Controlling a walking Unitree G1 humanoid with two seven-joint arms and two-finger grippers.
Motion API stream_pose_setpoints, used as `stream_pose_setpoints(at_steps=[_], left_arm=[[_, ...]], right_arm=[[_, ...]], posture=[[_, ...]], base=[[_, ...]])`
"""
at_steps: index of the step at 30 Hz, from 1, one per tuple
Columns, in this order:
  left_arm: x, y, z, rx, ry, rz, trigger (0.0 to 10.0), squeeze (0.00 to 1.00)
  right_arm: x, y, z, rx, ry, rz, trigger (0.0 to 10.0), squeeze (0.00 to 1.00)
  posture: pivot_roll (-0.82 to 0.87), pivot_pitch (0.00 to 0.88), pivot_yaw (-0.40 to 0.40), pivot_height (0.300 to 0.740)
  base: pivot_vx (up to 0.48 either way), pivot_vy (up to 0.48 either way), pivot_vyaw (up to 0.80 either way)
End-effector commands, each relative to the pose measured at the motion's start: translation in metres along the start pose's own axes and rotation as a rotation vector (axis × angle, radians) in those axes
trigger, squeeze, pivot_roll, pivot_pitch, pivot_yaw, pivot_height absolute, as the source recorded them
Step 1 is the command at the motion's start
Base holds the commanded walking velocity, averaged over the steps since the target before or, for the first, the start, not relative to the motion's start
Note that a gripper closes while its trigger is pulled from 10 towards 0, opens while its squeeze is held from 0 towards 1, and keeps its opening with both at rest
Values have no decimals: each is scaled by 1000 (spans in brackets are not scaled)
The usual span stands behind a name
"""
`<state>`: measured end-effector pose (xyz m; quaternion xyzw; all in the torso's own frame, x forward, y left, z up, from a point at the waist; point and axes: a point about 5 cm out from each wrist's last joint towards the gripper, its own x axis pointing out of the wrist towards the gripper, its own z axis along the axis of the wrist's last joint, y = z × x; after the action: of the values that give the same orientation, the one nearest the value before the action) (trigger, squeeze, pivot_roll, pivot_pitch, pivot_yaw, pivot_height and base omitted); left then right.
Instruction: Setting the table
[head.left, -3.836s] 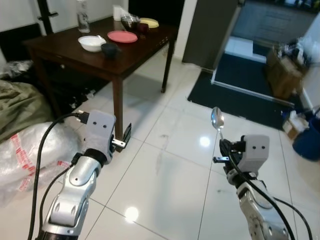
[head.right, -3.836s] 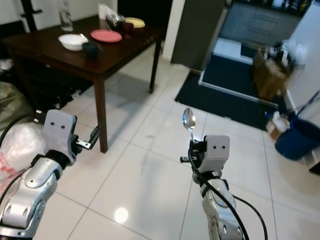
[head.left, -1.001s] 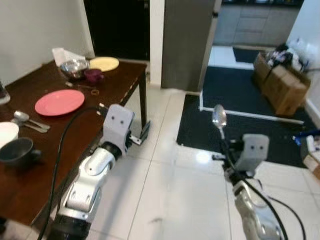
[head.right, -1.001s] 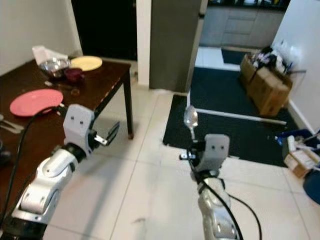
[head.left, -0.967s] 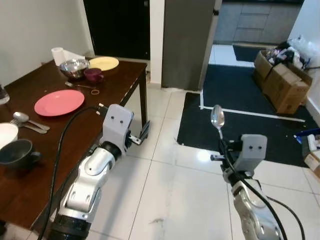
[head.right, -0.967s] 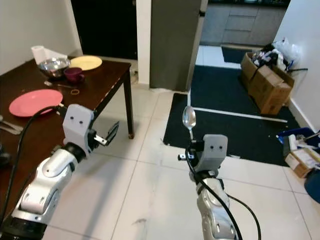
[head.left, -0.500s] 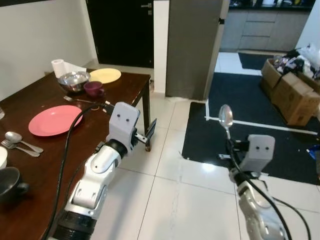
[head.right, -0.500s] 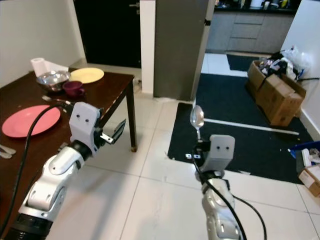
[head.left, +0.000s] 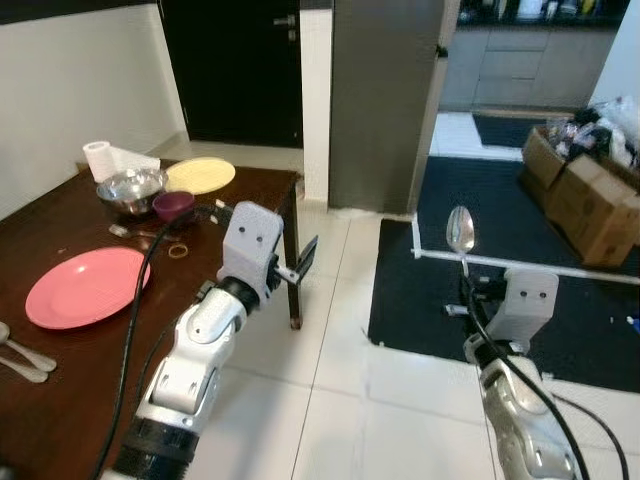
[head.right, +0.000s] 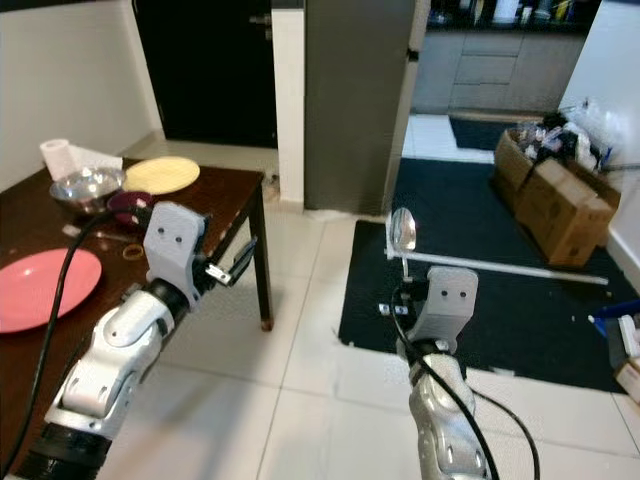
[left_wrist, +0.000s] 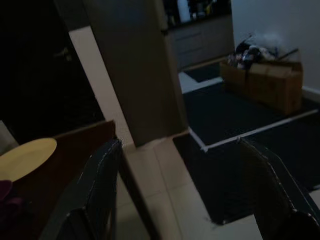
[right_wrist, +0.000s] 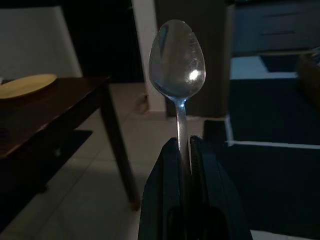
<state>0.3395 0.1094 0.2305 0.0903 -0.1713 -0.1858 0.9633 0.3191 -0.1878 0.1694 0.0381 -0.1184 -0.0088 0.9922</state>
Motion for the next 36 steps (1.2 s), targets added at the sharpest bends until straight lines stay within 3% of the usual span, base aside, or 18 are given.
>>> stream_pose_setpoints(at_steps=[1,11,28,36], left_arm=[[-1,-3,-5,1,13,-13,10000,0],[-1,-4,-6,-13,25,7,10000,0],[-7,-9,-17,-82,107,1,10000,0],[-7,-10,-18,-96,135,6,10000,0]], right_arm=[[1,-6,2,-3,-7,-23,10000,0],[3,-10,4,-9,-15,-28,10000,0],[5,-18,10,16,-19,-35,10000,0],[7,-33,14,-16,-22,-96,10000,0]], posture=[[-29,5,117,740],[-27,5,109,740],[-29,17,91,740],[-32,20,90,740]], base=[[472,0,0],[478,0,0],[0,0,690],[0,0,763]])
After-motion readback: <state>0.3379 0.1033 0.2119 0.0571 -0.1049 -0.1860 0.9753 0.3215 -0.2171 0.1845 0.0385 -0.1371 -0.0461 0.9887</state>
